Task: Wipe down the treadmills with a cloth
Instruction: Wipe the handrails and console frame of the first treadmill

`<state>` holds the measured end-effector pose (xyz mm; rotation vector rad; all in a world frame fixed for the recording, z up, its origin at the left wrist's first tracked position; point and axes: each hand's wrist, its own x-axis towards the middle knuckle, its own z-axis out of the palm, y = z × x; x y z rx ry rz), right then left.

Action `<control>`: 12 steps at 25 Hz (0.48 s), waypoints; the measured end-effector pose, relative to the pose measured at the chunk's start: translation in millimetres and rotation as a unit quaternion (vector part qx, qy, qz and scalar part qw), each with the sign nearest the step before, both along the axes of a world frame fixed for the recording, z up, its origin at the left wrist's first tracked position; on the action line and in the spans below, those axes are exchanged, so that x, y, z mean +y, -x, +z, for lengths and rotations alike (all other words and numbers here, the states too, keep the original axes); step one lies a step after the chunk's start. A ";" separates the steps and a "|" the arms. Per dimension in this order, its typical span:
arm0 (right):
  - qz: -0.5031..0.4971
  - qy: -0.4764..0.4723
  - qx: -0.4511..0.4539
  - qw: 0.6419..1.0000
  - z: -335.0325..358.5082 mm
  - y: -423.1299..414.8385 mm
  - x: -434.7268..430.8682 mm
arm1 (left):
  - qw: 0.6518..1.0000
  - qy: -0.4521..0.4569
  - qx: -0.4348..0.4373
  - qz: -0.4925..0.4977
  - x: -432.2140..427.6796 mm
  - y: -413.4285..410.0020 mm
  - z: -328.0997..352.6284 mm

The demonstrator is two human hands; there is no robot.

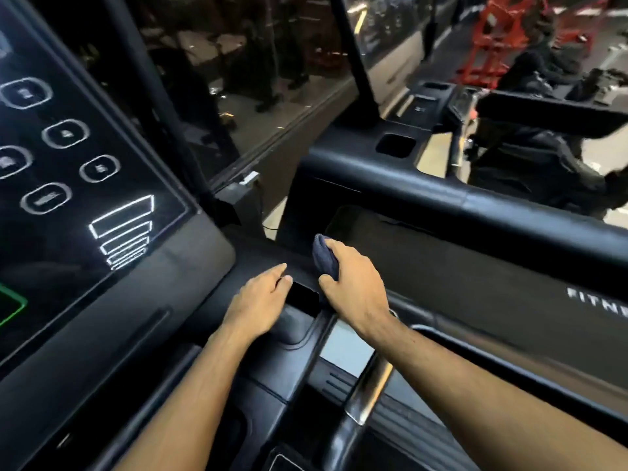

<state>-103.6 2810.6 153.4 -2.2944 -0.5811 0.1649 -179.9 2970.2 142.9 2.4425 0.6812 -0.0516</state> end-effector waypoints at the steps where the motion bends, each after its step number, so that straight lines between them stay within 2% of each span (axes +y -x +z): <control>1: 0.022 0.010 -0.003 1.000 2.9 -5.1 14.1 | 1.000 0.007 -0.005 0.013 3.5 4.2 -2.9; 4: 0.102 0.042 -0.010 0.994 3.2 -21.1 56.5 | 0.999 0.010 -0.008 0.044 10.7 13.4 -14.7; 8: 0.173 0.132 -0.036 0.975 -11.3 -61.0 101.5 | 0.996 -0.007 -0.013 0.085 22.2 -3.9 -20.9; 12: 0.257 0.169 -0.019 0.951 -36.6 -88.2 141.8 | 0.990 0.018 -0.007 0.142 43.0 -25.5 -35.0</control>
